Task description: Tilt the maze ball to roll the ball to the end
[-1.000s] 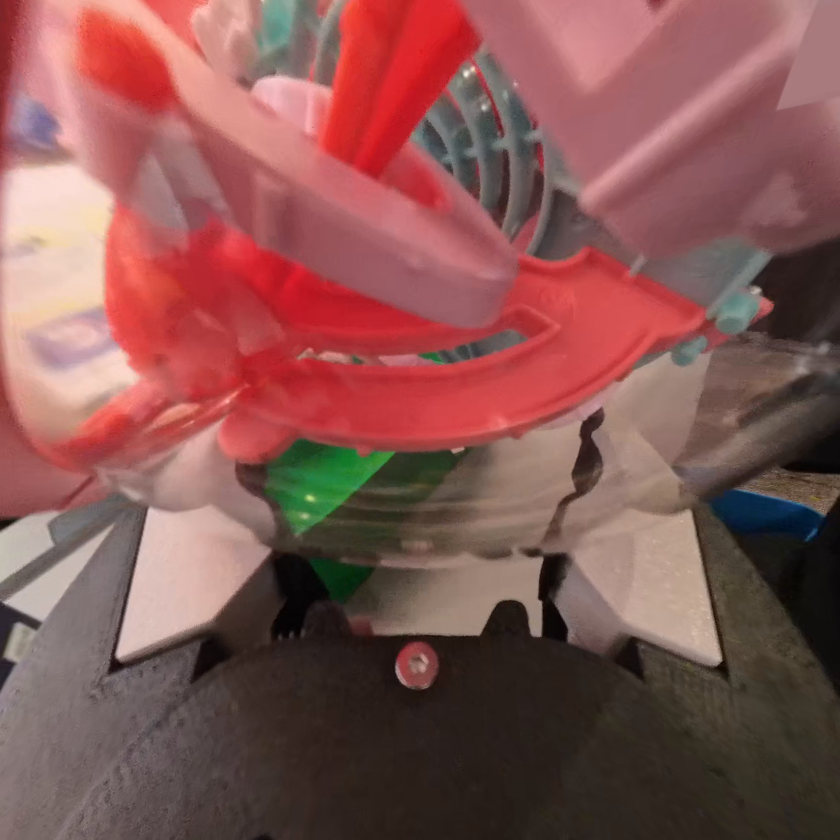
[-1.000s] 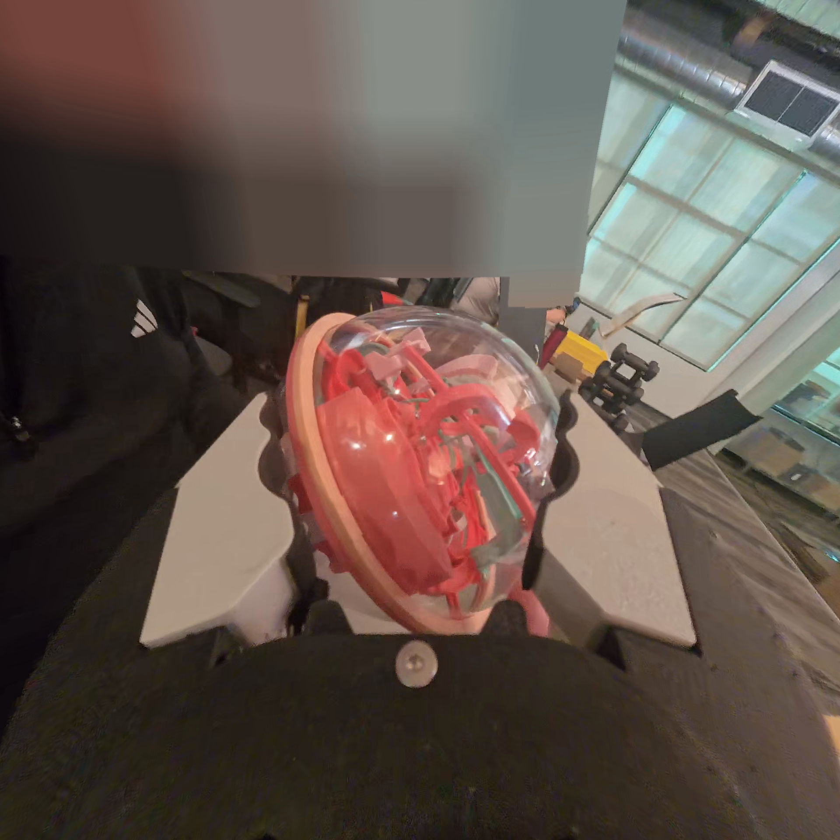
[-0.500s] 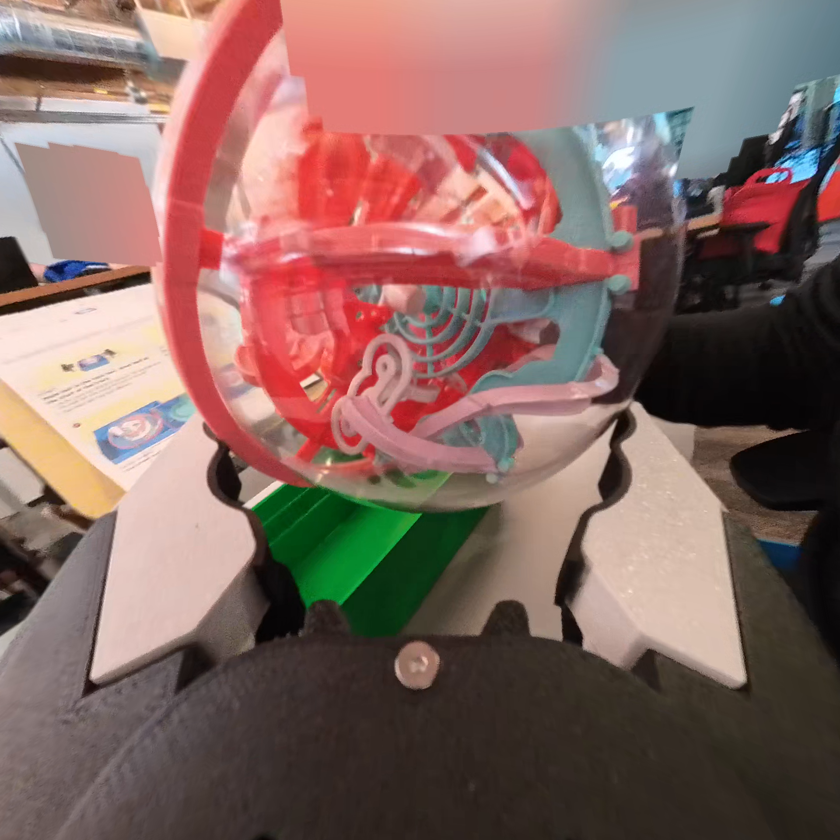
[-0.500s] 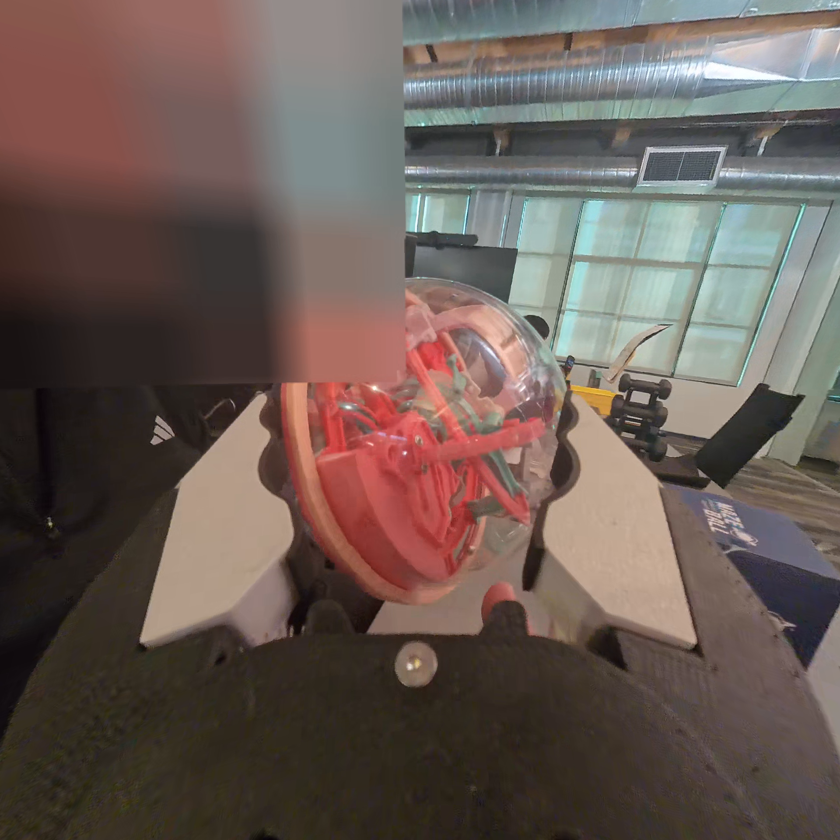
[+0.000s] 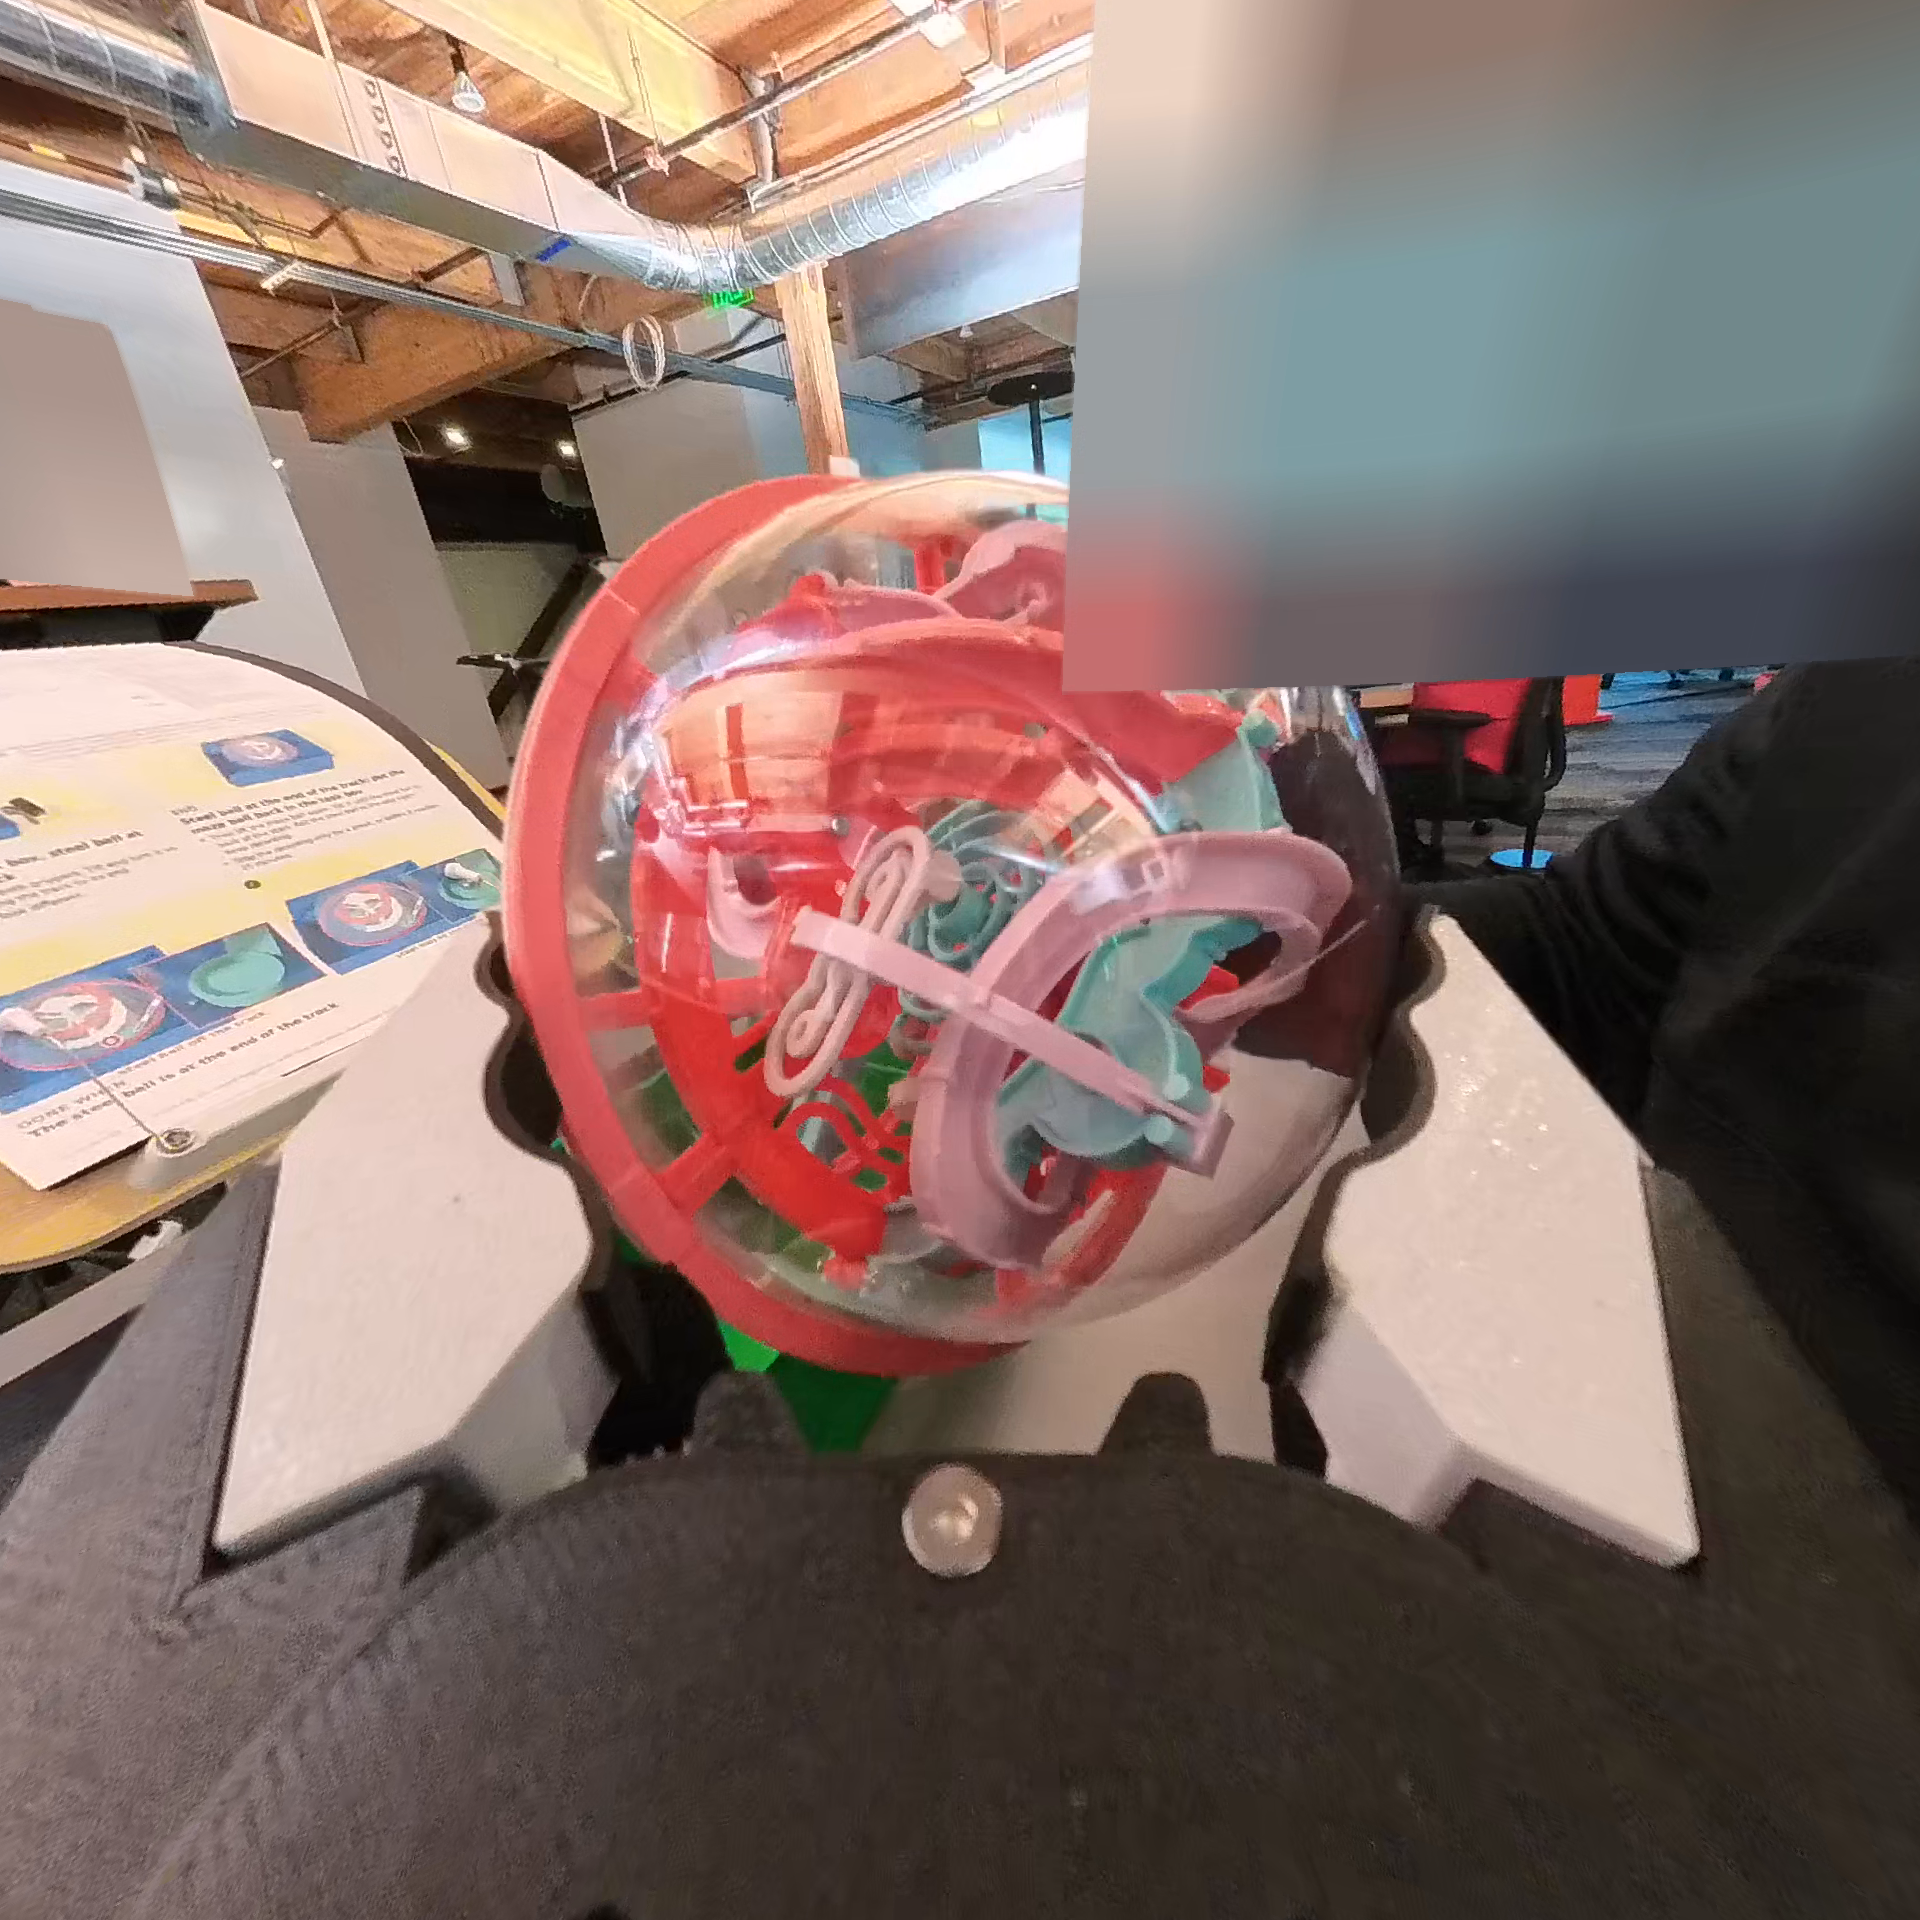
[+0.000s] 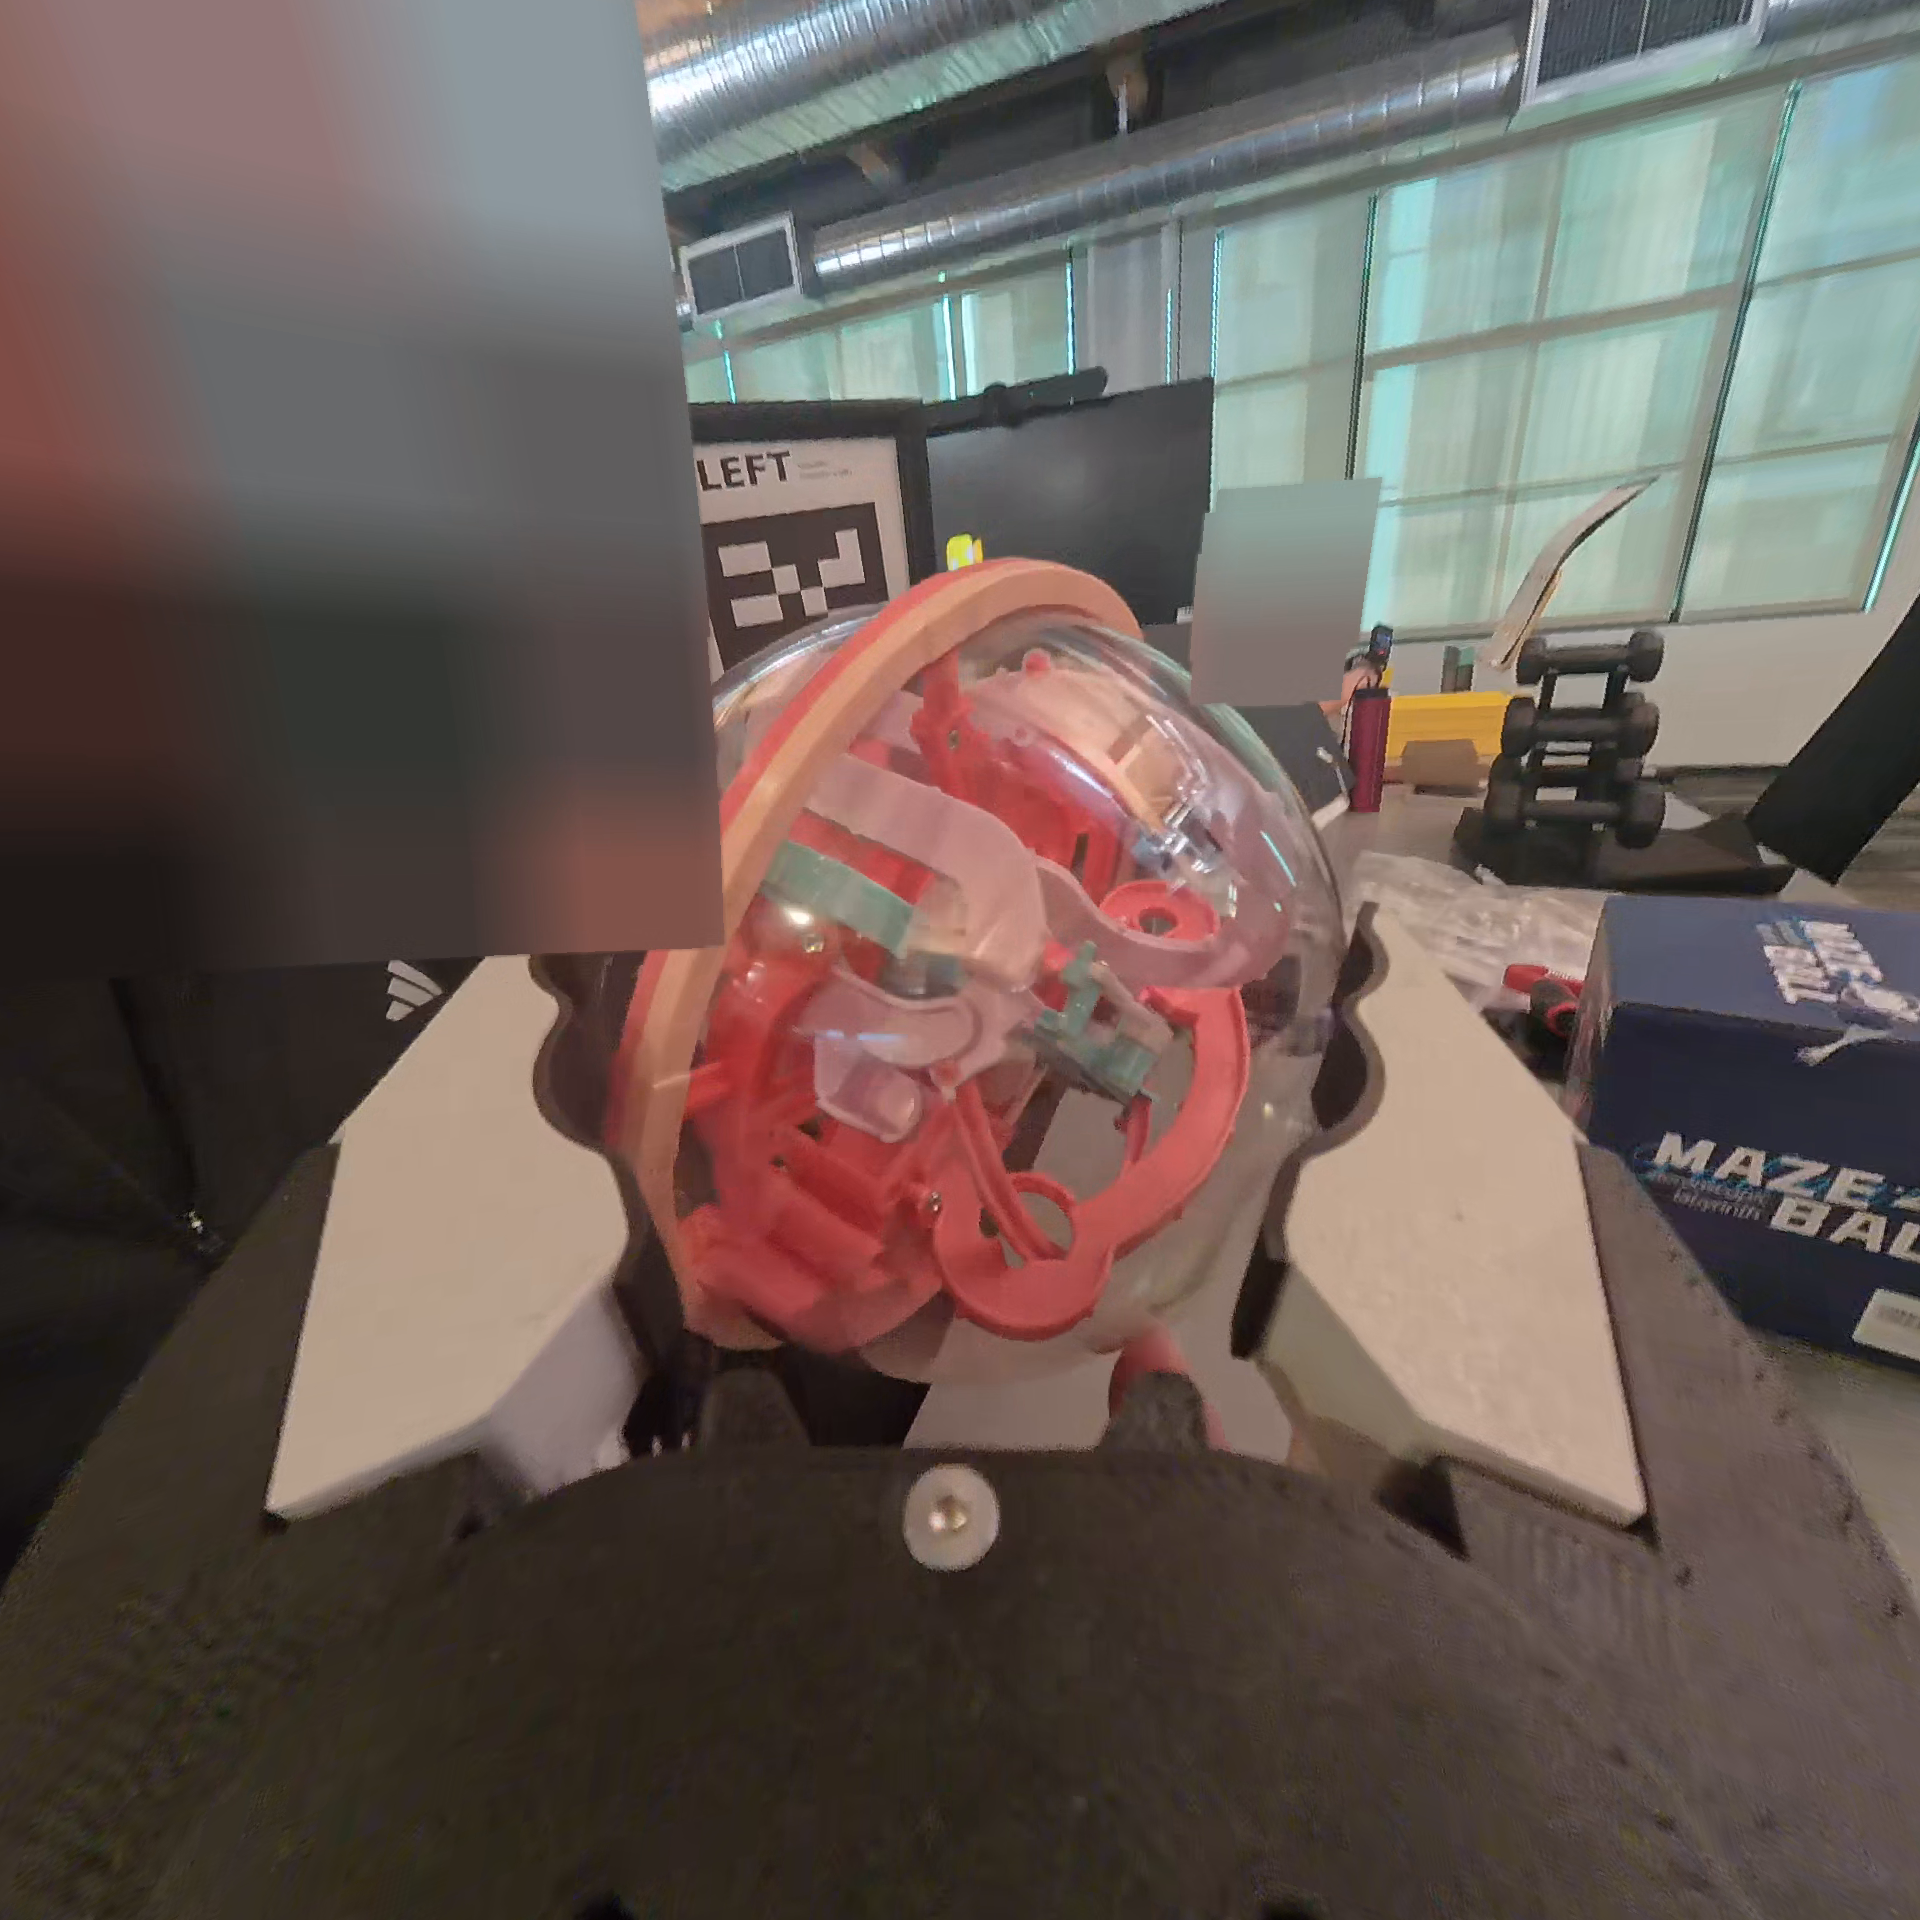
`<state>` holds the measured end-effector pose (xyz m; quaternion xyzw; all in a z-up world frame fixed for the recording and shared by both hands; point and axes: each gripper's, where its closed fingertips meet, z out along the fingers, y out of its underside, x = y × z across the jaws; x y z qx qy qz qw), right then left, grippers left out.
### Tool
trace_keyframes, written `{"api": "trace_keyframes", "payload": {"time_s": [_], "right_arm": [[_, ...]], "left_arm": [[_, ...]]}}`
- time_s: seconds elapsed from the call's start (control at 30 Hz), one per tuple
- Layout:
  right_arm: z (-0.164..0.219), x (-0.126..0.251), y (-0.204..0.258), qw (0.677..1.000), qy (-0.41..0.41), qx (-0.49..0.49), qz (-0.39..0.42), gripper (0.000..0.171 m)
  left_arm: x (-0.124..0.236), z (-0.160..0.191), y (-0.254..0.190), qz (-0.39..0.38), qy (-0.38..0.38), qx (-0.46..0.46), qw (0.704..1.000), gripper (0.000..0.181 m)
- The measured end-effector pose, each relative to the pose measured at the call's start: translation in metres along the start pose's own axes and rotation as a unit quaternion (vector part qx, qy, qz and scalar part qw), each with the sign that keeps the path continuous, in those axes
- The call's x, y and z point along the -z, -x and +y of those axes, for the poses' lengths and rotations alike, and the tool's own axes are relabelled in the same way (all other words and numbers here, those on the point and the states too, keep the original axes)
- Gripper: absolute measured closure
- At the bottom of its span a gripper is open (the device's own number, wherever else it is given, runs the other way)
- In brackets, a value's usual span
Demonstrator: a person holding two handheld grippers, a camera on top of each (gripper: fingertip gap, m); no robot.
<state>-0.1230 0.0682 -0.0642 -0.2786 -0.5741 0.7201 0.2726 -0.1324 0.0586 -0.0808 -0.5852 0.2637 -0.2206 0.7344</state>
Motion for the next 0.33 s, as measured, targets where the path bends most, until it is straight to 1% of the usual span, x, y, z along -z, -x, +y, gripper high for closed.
{"api": "trace_keyframes", "payload": {"time_s": [0.1, 0.17, 0.33], "right_arm": [[0.011, -0.001, -0.001, 0.999, 0.026, -0.024, -0.004, 0.031], [0.015, -0.002, -0.004, 0.998, 0.024, -0.052, -0.006, 0.031], [0.035, -0.009, -0.013, 0.989, 0.009, -0.147, -0.004, 0.031]], "left_arm": [[0.002, -0.001, -0.001, 0.001, 0.004, 0.007, 1.0, 0.027], [0.004, -0.003, 0.001, 0.001, 0.005, 0.023, 1.0, 0.027], [0.012, -0.008, 0.014, 0.002, -0.017, 0.103, 0.995, 0.029]]}}
